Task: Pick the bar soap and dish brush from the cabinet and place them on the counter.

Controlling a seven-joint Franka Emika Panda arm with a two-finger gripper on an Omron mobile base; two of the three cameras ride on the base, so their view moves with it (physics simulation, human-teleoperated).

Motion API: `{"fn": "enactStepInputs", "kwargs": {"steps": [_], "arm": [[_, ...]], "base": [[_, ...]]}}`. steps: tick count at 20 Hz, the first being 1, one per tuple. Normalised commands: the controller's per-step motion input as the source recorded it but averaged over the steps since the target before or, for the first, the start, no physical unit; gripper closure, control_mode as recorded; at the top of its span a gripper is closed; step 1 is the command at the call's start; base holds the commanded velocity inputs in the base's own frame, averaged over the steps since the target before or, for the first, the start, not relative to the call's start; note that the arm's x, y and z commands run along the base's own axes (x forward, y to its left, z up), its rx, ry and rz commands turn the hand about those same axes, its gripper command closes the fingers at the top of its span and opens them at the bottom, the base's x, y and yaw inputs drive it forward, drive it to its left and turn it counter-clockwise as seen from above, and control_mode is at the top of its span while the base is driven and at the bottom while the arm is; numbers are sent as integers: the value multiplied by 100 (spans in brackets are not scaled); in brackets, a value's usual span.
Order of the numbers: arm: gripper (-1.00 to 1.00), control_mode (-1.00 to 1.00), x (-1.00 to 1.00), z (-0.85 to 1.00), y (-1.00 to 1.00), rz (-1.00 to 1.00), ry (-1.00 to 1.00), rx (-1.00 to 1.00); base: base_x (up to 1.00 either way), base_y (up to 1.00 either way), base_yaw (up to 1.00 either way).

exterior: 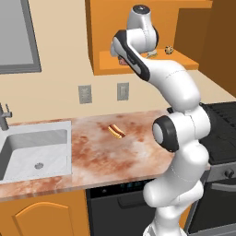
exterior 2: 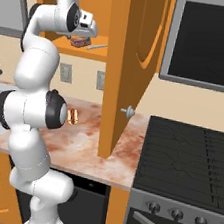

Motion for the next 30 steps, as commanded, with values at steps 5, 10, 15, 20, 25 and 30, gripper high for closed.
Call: {"fn": "enactStepInputs", "kwargs": {"steps": [5,10,15,20,25,30], "arm": [[-100,-100,4,-8,0,0,5,3],[-100,-100,5,-8,-1,0,4,3],[-100,-100,0,-11,0,-1,1,3],[100,-100,0,-11,2,-2,1,2],[100,-100,0,-13,0,-1,1,3],[100,-100,1,-5,0,0,1,2]], "base": [[0,0,0],[0,0,0],[0,0,0],[0,0,0],[0,0,0],[0,0,0]]}}
